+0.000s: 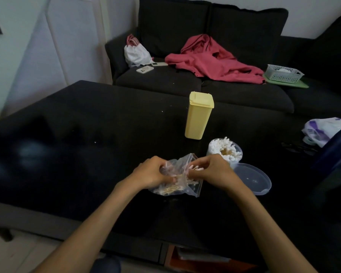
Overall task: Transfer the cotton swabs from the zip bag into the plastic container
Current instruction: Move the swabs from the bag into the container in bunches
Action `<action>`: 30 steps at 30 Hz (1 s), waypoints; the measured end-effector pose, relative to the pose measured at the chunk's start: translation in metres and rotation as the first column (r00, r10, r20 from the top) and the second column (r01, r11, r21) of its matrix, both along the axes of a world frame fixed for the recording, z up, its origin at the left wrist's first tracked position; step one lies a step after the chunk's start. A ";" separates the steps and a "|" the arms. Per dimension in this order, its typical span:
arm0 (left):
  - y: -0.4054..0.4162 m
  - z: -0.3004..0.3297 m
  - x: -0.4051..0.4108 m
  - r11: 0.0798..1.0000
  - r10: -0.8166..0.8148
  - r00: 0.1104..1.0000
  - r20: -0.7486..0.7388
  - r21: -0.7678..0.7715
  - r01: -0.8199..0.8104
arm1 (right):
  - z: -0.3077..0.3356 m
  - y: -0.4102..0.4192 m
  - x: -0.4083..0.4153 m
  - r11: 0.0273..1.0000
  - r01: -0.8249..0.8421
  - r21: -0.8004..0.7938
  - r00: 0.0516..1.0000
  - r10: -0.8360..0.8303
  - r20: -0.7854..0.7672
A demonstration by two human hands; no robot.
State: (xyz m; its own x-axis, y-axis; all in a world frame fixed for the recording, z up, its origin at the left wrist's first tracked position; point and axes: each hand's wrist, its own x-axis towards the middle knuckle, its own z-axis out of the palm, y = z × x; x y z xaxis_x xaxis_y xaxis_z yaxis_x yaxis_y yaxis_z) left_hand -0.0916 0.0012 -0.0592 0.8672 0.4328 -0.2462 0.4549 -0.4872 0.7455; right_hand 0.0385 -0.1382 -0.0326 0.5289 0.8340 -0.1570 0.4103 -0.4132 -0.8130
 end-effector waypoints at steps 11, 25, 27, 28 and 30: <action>0.006 0.001 -0.001 0.976 0.076 0.997 -0.007 -0.202 -0.076 | 0.002 -0.002 0.002 0.962 0.145 0.231 0.989 -0.132 -0.071; 0.006 0.008 0.001 0.905 0.179 0.980 -0.088 -0.376 -0.200 | 0.012 -0.008 0.009 0.905 0.259 0.337 0.938 -0.153 -0.311; 0.006 0.007 0.000 0.908 0.186 0.980 -0.070 -0.369 -0.198 | 0.012 -0.008 0.010 0.901 0.290 0.323 0.923 -0.175 -0.342; 0.006 0.007 0.000 0.907 0.186 0.980 -0.063 -0.372 -0.196 | 0.012 -0.008 0.010 0.896 0.304 0.324 0.916 -0.183 -0.356; 0.006 0.007 -0.001 0.907 0.183 0.982 -0.056 -0.375 -0.190 | 0.012 -0.007 0.012 0.868 0.355 0.348 0.888 -0.197 -0.415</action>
State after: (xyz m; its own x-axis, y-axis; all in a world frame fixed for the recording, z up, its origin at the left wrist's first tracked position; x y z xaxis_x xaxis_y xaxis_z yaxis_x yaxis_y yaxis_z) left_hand -0.0922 0.0070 -0.0525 0.7730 0.4579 -0.4390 0.5263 -0.0765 0.8469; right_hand 0.0500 -0.1456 -0.0201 0.7198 0.6914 -0.0615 -0.0192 -0.0687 -0.9975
